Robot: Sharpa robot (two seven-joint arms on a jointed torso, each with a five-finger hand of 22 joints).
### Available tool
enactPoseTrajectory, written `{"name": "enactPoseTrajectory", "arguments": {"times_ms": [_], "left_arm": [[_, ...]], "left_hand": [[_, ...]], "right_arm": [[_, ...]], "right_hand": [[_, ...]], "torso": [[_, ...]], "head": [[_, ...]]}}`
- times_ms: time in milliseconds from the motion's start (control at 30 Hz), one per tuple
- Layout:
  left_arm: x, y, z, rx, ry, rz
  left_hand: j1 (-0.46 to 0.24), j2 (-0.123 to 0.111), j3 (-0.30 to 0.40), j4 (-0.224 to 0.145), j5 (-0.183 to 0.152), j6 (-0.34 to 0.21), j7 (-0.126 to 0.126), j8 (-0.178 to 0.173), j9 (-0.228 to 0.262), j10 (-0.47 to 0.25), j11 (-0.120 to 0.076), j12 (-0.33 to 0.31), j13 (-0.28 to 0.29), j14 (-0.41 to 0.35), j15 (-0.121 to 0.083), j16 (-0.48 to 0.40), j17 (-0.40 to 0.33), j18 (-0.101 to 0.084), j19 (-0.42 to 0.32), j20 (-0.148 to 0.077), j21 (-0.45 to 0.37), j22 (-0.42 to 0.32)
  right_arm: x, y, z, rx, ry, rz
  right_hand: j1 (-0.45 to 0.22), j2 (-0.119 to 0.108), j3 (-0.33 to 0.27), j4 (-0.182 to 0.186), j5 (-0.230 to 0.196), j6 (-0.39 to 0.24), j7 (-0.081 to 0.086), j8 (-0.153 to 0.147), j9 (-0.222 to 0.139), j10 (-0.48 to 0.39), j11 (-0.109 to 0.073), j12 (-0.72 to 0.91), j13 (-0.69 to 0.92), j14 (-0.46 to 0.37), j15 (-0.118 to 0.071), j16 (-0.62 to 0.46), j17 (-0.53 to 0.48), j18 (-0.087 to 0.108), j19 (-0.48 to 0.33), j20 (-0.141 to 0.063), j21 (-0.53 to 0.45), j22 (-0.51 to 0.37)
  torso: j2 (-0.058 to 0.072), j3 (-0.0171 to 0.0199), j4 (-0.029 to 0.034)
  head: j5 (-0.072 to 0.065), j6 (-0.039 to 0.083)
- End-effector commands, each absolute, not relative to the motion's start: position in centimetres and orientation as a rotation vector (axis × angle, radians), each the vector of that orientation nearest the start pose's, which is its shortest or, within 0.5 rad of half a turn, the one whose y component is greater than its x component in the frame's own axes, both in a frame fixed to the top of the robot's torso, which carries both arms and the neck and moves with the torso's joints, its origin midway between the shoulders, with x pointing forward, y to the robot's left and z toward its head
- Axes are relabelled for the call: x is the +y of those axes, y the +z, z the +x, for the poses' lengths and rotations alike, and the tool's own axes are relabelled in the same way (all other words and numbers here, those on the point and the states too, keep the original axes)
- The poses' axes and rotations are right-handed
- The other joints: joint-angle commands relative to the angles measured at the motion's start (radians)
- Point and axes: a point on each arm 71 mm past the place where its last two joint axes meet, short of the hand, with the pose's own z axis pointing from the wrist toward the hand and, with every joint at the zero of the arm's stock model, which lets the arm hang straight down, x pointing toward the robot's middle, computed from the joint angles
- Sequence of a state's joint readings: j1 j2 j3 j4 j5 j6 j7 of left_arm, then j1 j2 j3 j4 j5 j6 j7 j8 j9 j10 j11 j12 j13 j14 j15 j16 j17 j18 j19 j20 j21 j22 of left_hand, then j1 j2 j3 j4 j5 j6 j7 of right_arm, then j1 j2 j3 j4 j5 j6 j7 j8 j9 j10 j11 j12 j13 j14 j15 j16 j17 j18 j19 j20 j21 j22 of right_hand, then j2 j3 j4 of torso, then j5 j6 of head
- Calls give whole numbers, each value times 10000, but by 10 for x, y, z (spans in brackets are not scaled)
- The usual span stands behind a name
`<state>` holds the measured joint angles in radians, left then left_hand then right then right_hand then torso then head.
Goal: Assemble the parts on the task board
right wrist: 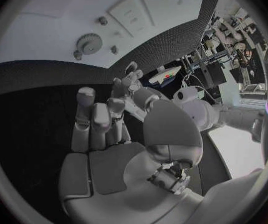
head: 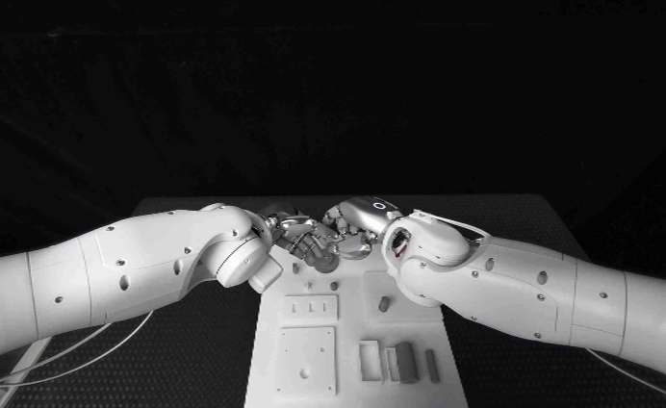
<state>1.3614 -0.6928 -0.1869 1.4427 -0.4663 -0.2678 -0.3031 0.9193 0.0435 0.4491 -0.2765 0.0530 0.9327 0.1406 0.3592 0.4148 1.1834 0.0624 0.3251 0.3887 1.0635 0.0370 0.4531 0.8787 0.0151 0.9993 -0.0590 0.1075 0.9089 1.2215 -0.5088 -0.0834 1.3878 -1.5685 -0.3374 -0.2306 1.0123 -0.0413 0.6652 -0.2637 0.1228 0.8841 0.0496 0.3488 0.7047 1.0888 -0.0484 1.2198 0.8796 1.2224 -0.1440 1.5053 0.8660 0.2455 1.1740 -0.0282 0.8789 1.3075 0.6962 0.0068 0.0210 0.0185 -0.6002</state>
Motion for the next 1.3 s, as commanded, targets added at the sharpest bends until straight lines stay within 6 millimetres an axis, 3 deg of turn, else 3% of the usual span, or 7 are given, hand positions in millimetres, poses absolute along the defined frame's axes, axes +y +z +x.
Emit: {"name": "enactPoseTrajectory", "arguments": {"times_ms": [33,367,433,733,1033,1300], "left_arm": [[156,-188,503,20751,-9374,-7498],[157,-188,503,20806,-9397,-7399],[158,-188,503,20837,-9410,-7381],[159,-190,506,20795,-9377,-7456],[158,-192,506,20749,-9564,-7787],[160,-192,506,20684,-9552,-7984]], "left_hand": [[76,171,171,-15,59,124,-11,70,10,47,-67,48,25,82,-30,67,-22,-135,82,-35,-30,22],[687,260,1069,-83,163,333,-85,68,-7,222,-134,91,104,213,-93,204,-62,-151,225,-93,-9,112],[738,260,1243,-77,344,367,-93,67,-5,246,-141,89,119,224,-94,230,-71,-151,241,-87,-10,136],[721,297,1345,-59,424,393,-98,66,-2,266,-146,87,132,232,-95,253,-79,-151,259,-85,-9,161],[646,310,1378,-28,412,403,-94,61,0,272,-145,81,142,231,-92,266,-87,-151,264,-74,-13,180],[522,310,1413,-9,260,413,-95,48,1,279,-150,67,157,227,-94,289,-101,-151,269,-79,-23,212]], "right_arm": [[-65,-192,492,16362,6795,-3250],[-68,-193,493,16374,6701,-3201],[-69,-193,494,16385,6675,-3192],[-69,-194,495,16447,6664,-3195],[-68,-194,494,16473,6719,-3197],[-67,-193,493,16491,6781,-3166]], "right_hand": [[-86,51,75,-6,37,2159,59,34,18,-8,-43,-65,16,0,-85,-32,7,163,49,-46,6,173],[-89,51,77,-13,37,2162,58,30,21,-5,-44,-69,19,15,-86,-32,29,163,51,-46,5,173],[-89,50,77,-15,37,2163,58,30,22,-4,-44,-69,20,16,-86,-32,29,163,52,-46,5,173],[-91,50,79,-23,37,2169,56,26,26,0,-45,-73,24,21,-87,-34,29,163,56,-47,4,173],[-98,53,79,-26,36,2173,56,22,30,4,-46,-77,28,21,-88,-37,21,163,58,-47,3,172],[-104,56,80,-29,36,2177,55,18,34,8,-47,-80,32,31,-88,-38,34,163,61,-46,1,172]], "torso": [[3,-3,-2],[7,-1,12],[6,-2,13],[7,-4,-5],[11,2,-3],[5,2,4]], "head": [[-13,5],[-34,12],[-35,9],[-43,21],[-32,-46],[-32,-83]]}}
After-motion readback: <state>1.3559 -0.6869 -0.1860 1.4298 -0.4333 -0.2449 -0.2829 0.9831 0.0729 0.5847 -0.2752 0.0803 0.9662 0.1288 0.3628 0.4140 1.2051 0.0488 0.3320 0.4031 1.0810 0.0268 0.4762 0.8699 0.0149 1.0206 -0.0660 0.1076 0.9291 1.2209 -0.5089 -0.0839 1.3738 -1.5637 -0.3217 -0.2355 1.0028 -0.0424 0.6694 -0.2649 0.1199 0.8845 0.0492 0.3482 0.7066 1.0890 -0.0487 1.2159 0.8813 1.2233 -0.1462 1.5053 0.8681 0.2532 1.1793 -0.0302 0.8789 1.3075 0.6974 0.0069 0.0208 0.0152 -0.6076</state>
